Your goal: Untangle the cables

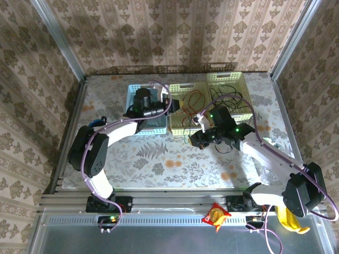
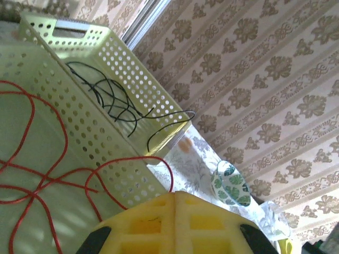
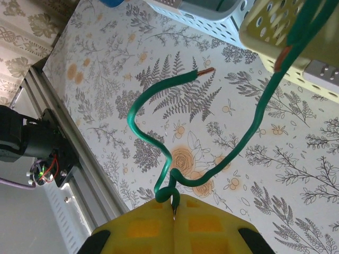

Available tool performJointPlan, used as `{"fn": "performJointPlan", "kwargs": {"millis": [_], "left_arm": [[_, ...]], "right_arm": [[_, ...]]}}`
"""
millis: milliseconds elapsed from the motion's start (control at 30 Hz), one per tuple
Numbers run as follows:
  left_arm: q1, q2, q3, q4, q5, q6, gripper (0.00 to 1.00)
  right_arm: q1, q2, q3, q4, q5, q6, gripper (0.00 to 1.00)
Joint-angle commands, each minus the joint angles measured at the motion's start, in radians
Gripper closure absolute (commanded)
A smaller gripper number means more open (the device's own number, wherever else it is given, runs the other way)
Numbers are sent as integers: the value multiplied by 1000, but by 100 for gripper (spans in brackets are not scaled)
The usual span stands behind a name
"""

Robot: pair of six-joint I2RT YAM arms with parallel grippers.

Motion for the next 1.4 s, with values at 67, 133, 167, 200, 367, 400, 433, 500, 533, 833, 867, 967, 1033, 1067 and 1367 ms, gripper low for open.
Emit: {"fn": "performJointPlan", "kwargs": {"millis": [67,133,167,200,367,400,433,500,533,833,867,967,1033,1067,1367], "left_arm": [[11,-90,7,-39,-104,37,100],[21,-143,-57,-86,-287,44,100],[28,-174,-88,-112,-390,35,100],[36,-211,-124,-158,-527,19,100],[56,-378,-239,-355,-945,36,100],[57,-407,-244,-407,-987,53,100],[59,-431,-242,-466,-1028,68,100],[62,-472,-246,-535,-1074,101,100],[64,-490,-252,-555,-1082,117,100],[168,-737,-368,-725,-1254,207,34],[180,-765,-383,-736,-1274,220,16],[211,-841,-442,-758,-1323,288,0],[221,-867,-473,-791,-1386,317,0],[224,-876,-486,-802,-1419,325,0],[252,-882,-712,-446,-1518,578,0]], "right_arm": [[5,32,43,-4,0,1,97],[7,85,88,17,21,12,96],[9,116,115,25,22,16,96],[15,169,154,32,25,19,95],[60,471,451,-12,67,28,92],[67,540,519,-27,83,38,92],[71,604,592,-31,84,46,92],[73,703,704,-29,86,61,90],[73,740,761,-34,83,61,85],[41,610,737,32,247,39,47],[30,556,657,72,276,42,47],[-17,336,390,198,443,61,43],[-55,190,216,258,597,73,39],[-72,131,148,283,665,75,36],[-156,-105,-332,649,1115,-128,0]]}}
